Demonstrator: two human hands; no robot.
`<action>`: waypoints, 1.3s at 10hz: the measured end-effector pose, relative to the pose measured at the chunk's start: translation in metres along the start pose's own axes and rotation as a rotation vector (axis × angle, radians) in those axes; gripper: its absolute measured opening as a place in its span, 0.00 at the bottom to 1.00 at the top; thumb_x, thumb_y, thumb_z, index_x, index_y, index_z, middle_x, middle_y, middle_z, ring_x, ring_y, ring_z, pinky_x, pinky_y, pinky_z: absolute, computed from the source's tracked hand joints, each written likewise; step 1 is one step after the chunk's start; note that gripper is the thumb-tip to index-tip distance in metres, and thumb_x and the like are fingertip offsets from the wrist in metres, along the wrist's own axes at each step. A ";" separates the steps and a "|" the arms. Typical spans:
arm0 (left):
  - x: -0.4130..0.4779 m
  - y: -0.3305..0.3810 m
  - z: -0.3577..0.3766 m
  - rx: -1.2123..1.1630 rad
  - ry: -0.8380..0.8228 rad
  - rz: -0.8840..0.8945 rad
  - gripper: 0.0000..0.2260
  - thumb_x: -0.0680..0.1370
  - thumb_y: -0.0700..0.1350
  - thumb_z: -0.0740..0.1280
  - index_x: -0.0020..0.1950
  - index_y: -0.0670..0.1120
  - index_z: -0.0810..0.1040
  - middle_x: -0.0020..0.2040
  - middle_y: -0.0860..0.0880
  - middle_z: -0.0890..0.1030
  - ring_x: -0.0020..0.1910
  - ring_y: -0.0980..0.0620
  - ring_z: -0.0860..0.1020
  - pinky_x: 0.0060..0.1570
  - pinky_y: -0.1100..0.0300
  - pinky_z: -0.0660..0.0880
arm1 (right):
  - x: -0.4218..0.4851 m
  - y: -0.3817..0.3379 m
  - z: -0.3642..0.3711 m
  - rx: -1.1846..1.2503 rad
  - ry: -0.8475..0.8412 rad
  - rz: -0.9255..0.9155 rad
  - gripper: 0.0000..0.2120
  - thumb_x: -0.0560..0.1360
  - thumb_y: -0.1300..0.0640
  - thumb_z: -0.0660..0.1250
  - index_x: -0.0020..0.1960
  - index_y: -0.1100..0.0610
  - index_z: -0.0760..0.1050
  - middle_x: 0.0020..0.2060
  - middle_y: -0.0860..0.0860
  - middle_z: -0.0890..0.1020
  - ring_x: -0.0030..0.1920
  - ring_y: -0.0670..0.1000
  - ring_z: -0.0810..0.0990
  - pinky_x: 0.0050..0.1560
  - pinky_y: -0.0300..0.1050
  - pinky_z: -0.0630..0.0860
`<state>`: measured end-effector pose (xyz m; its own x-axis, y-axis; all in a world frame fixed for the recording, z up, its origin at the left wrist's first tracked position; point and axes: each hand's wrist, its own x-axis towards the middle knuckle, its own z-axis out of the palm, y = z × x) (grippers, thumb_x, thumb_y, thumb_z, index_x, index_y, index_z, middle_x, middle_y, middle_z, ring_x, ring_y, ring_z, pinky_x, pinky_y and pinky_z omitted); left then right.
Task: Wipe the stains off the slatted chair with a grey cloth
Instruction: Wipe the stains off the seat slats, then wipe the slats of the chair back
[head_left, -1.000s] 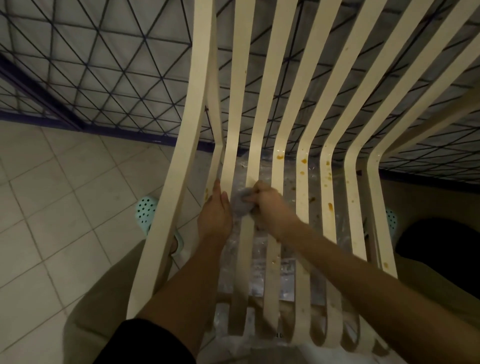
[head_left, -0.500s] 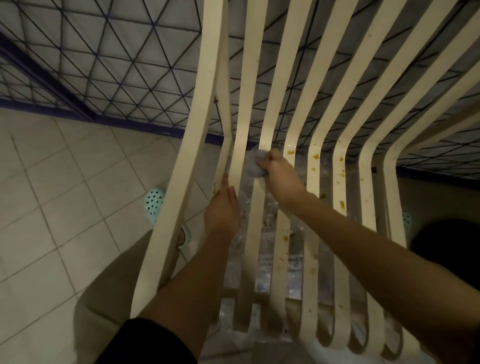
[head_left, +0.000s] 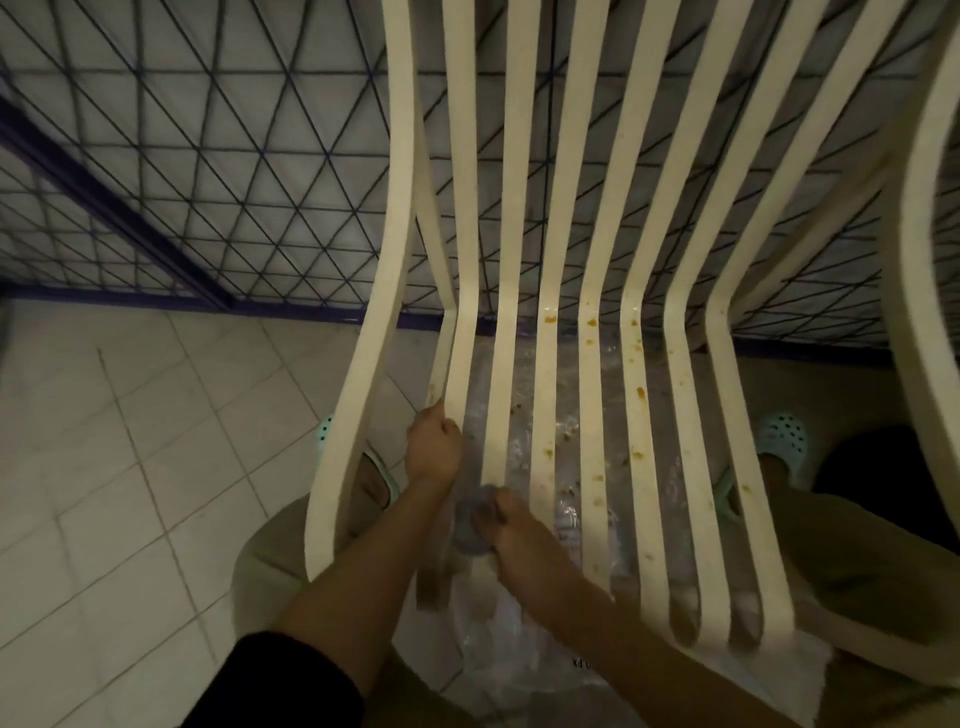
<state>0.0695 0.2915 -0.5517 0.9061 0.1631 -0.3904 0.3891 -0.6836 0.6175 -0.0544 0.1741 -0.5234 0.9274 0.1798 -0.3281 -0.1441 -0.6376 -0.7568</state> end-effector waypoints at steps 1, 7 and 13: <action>-0.033 0.005 -0.006 0.128 -0.054 0.031 0.18 0.78 0.41 0.60 0.68 0.41 0.72 0.66 0.40 0.72 0.63 0.39 0.72 0.62 0.48 0.72 | -0.032 -0.014 -0.005 -0.031 -0.072 0.005 0.15 0.78 0.65 0.60 0.63 0.59 0.75 0.61 0.56 0.74 0.59 0.56 0.75 0.55 0.42 0.70; -0.163 0.078 -0.046 -0.783 -0.299 -0.076 0.19 0.74 0.34 0.69 0.64 0.45 0.75 0.58 0.43 0.81 0.56 0.44 0.79 0.57 0.49 0.78 | -0.061 -0.053 -0.136 0.836 0.276 0.263 0.10 0.76 0.52 0.69 0.53 0.57 0.80 0.47 0.53 0.84 0.47 0.50 0.82 0.45 0.40 0.77; -0.188 0.101 -0.074 -0.729 -0.249 0.082 0.13 0.75 0.38 0.70 0.53 0.52 0.72 0.58 0.43 0.78 0.54 0.45 0.79 0.44 0.54 0.79 | -0.094 -0.052 -0.176 0.770 0.331 0.080 0.07 0.77 0.58 0.67 0.53 0.56 0.82 0.45 0.49 0.86 0.47 0.46 0.84 0.44 0.36 0.79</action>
<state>-0.0494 0.2441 -0.3650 0.9062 -0.0919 -0.4127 0.4116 -0.0312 0.9108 -0.0736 0.0583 -0.3533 0.9405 -0.1498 -0.3050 -0.2974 0.0714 -0.9521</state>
